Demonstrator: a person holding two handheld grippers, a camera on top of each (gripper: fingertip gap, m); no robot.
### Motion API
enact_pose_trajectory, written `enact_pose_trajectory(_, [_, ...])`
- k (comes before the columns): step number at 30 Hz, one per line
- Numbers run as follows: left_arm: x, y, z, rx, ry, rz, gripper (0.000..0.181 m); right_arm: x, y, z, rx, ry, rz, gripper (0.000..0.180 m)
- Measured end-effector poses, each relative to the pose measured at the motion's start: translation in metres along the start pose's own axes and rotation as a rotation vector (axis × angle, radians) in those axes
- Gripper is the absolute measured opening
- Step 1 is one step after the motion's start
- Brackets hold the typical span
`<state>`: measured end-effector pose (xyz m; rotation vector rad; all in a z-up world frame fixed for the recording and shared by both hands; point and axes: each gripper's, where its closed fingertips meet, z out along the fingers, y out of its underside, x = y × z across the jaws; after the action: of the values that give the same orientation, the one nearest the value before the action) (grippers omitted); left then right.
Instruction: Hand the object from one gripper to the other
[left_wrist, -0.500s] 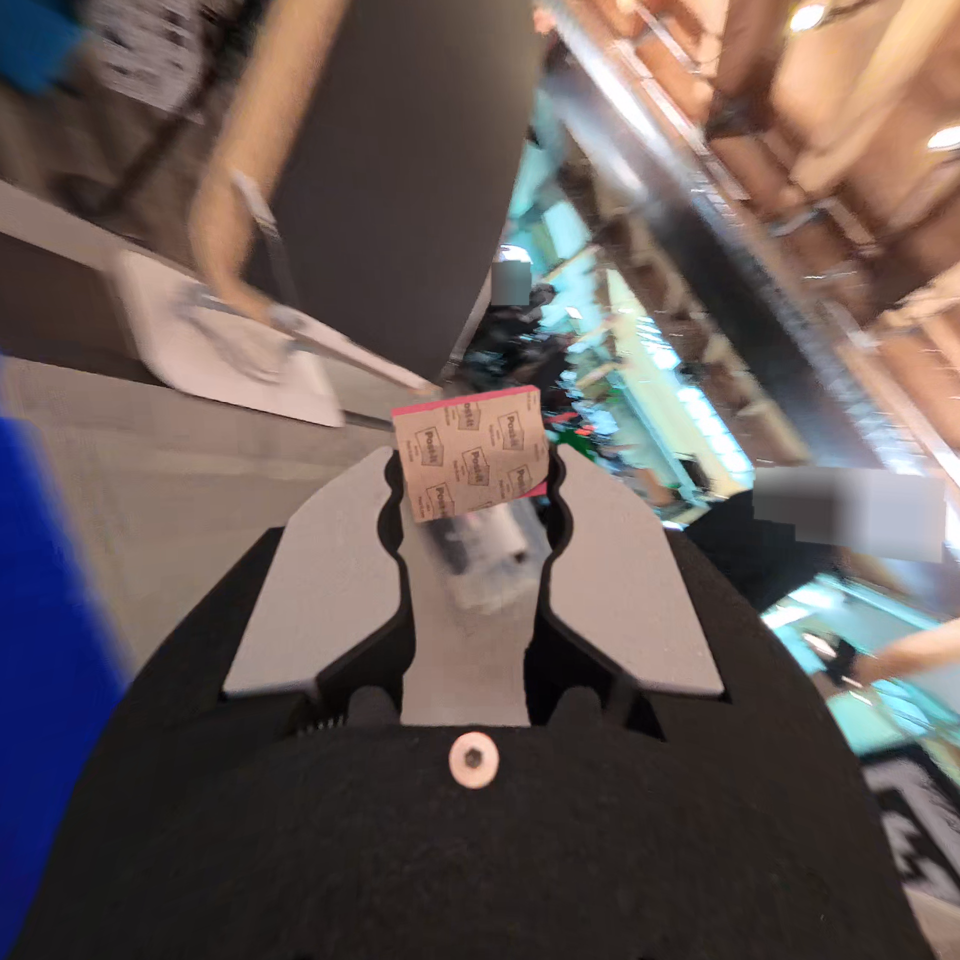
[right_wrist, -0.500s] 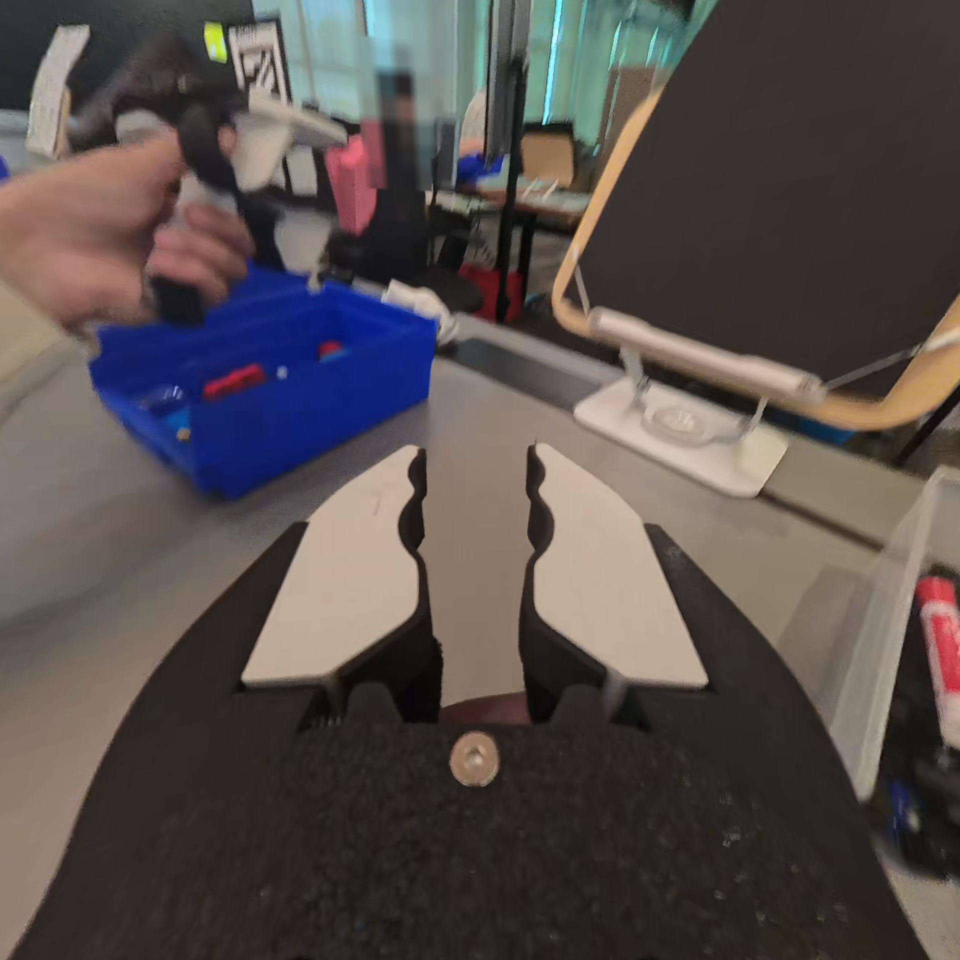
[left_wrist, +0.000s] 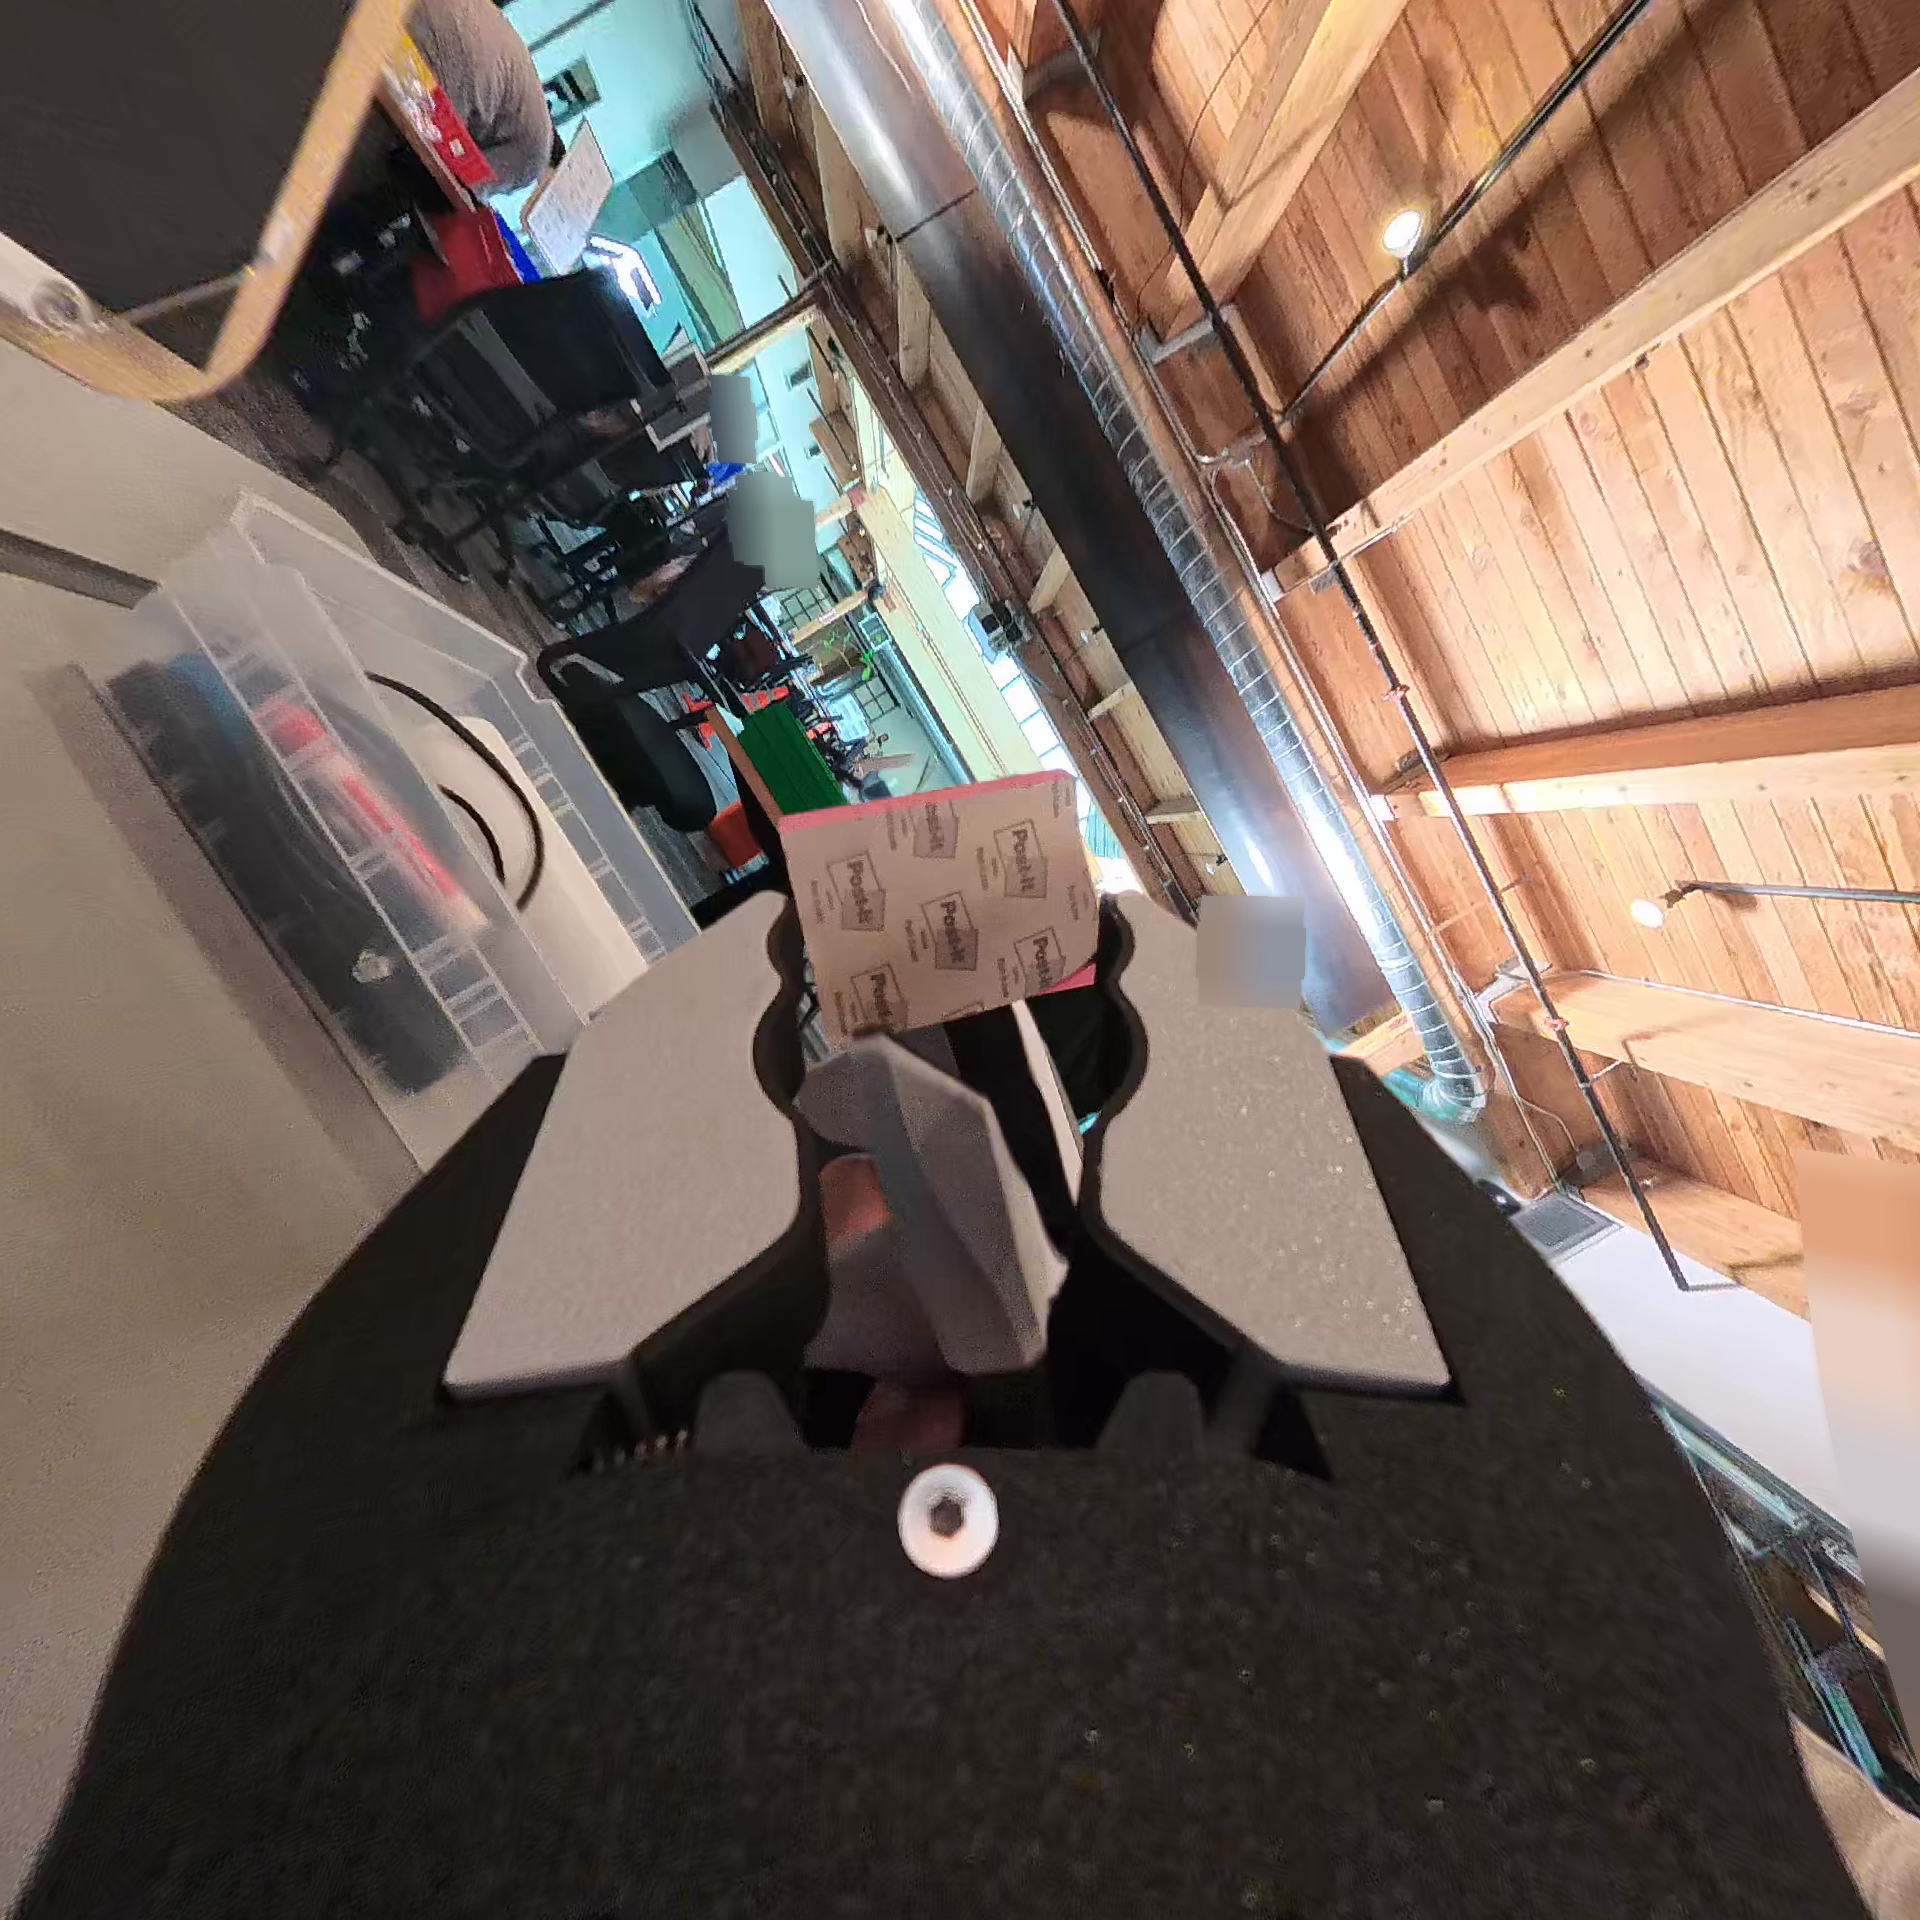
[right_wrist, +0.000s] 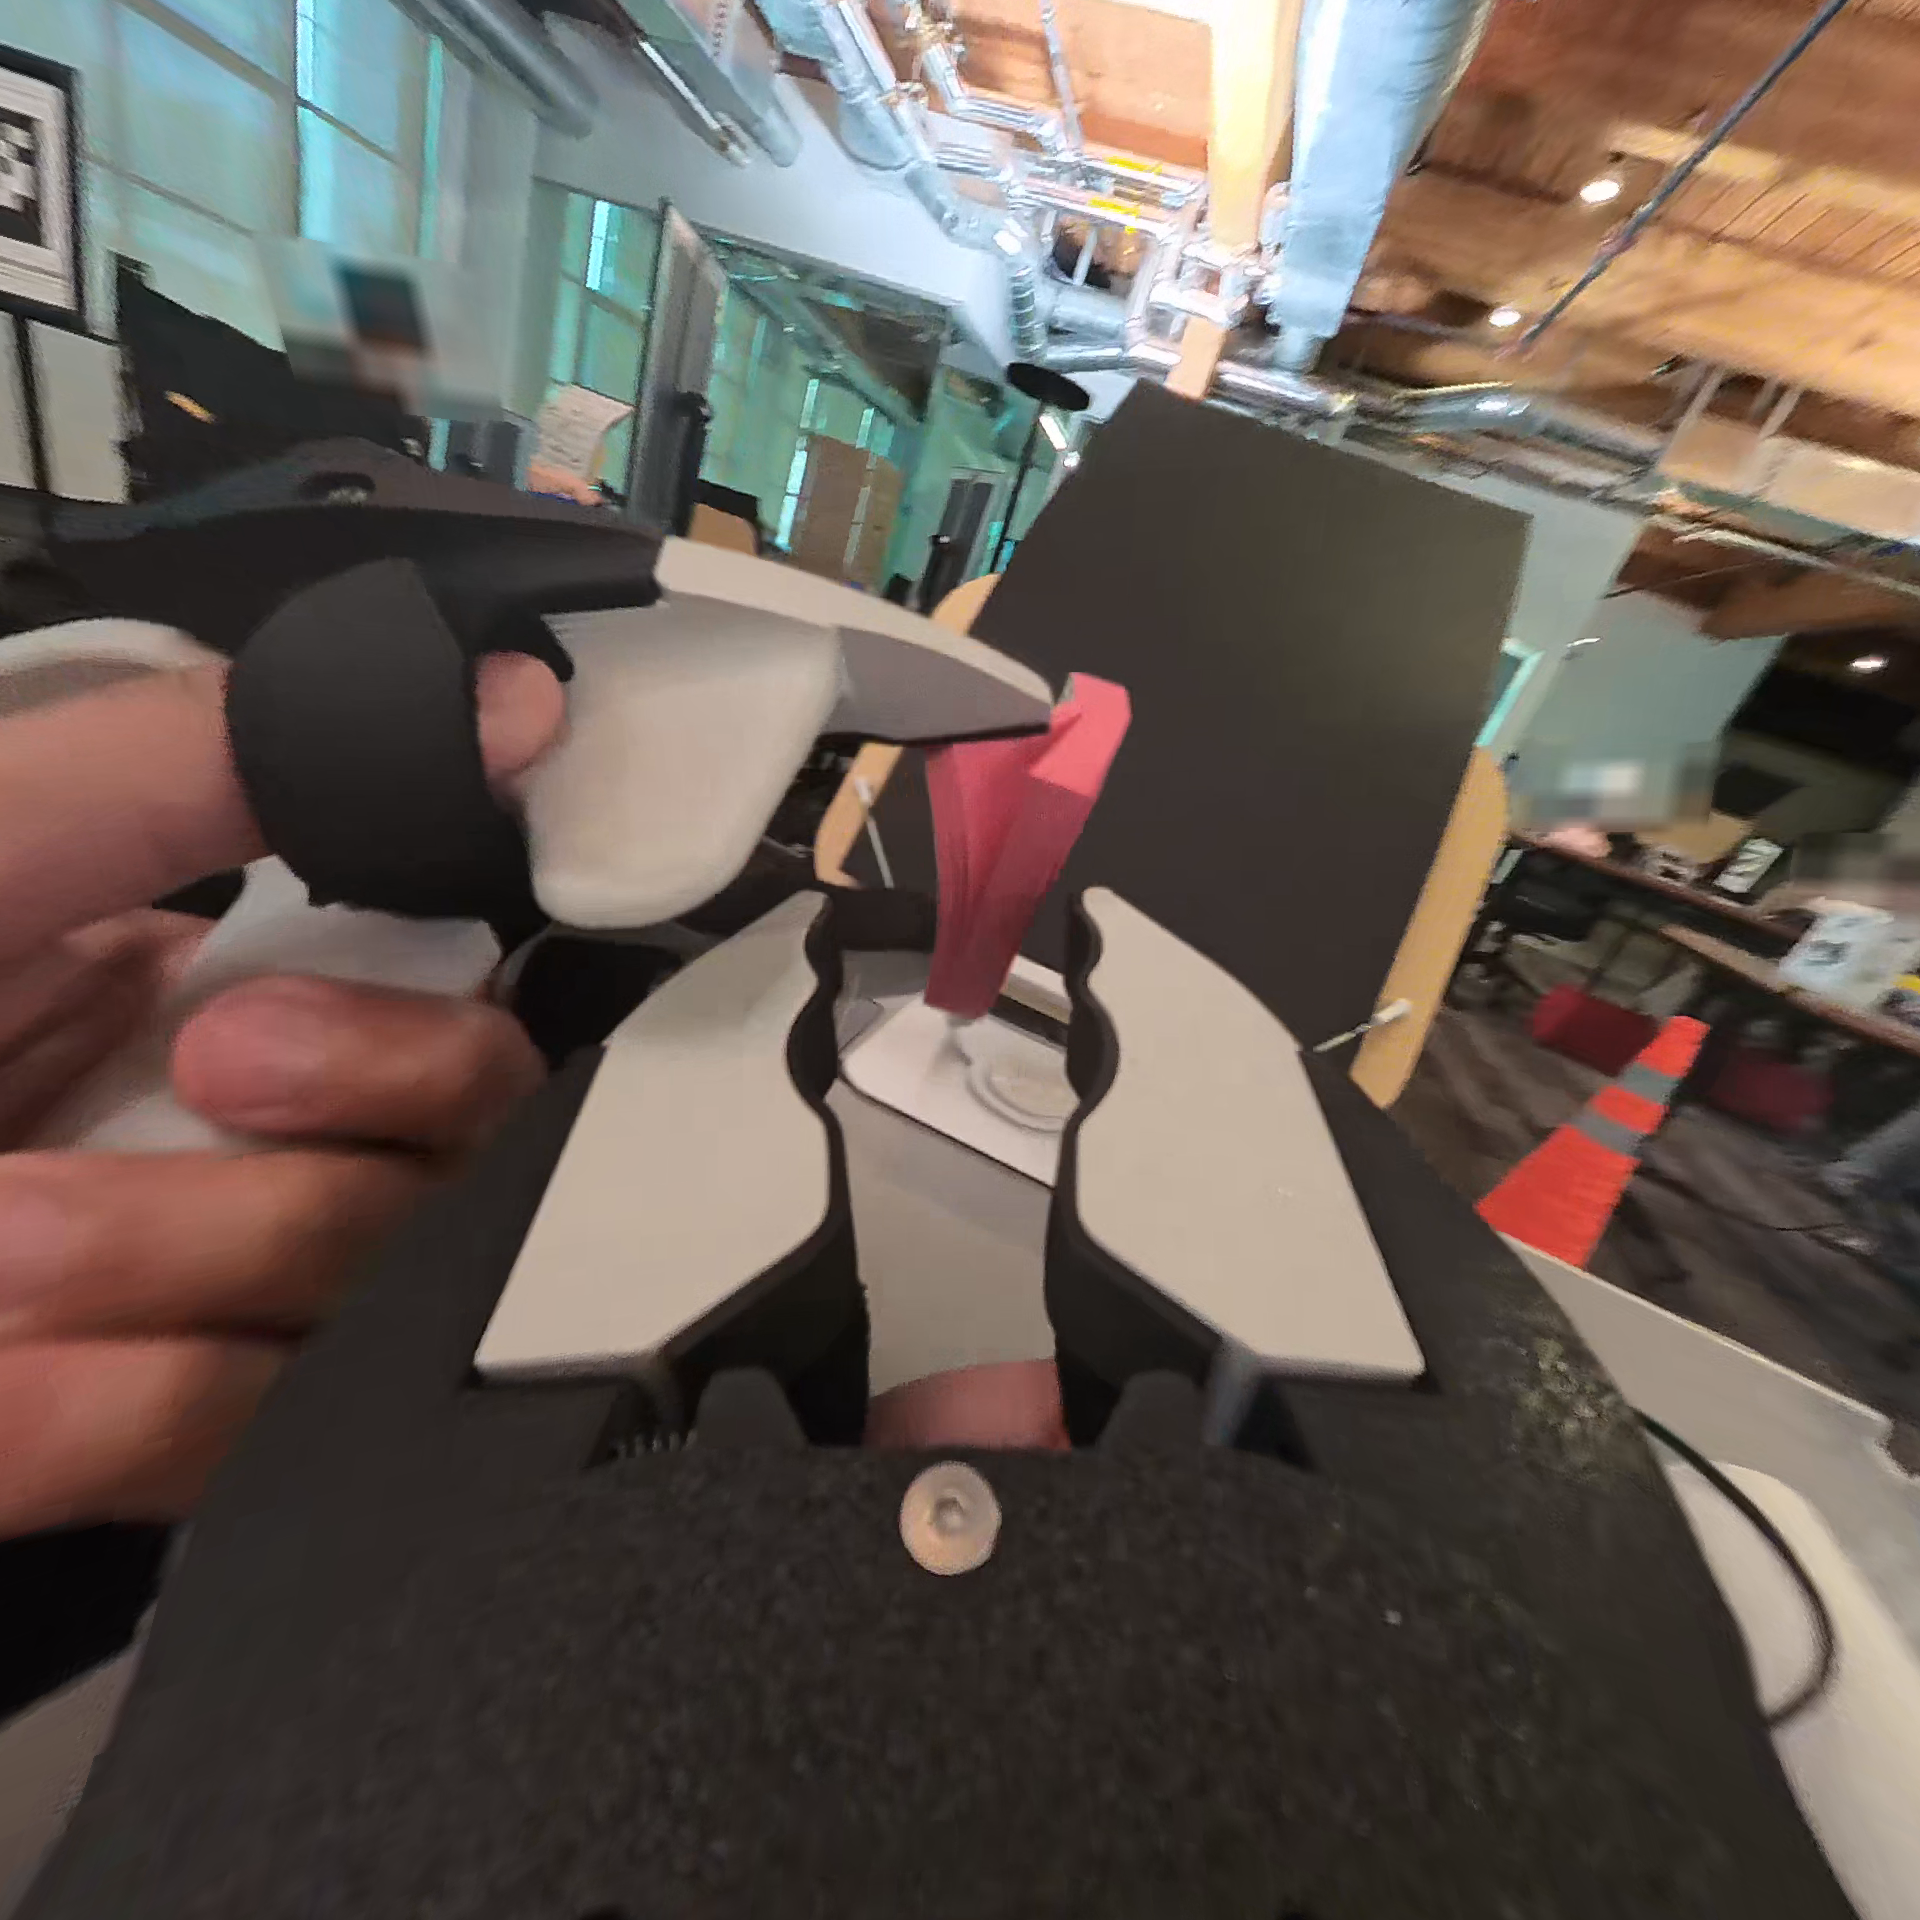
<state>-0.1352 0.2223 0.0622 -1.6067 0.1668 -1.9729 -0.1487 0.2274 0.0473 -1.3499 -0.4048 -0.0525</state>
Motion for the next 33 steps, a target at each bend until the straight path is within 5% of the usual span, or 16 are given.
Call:
enact_pose_trajectory(5, [0.0,0.011,0.01,-0.012,-0.029,0.06,0.057,0.019,0.007,-0.003,-0.008,0.066,0.023,0.01])
enact_pose_trajectory(12, [0.001,-0.005,-0.002,-0.051,-0.136,0.325,0.068,0.025,0.014,-0.002,-0.004,-0.111,0.142,0.009])
enact_pose_trajectory(18, [0.013,0.006,-0.026,-0.39,-0.197,0.789,0.063,0.007,-0.006,-0.032,0.017,-0.864,0.616,0.009])
enact_pose_trajectory(22, [0.029,0.025,-0.03,-0.484,-0.145,0.911,0.051,0.015,-0.013,-0.049,-0.028,-1.163,1.013,0.009])
enact_pose_trajectory(29, [0.018,0.044,-0.021,-0.561,-0.152,0.855,0.047,-0.018,0.005,-0.058,-0.076,-1.23,0.894,0.009])
enact_pose_trajectory(33, [0.01,0.05,-0.019,-0.585,-0.164,0.859,0.011,-0.031,0.011,-0.064,-0.101,-1.251,0.807,0.009])
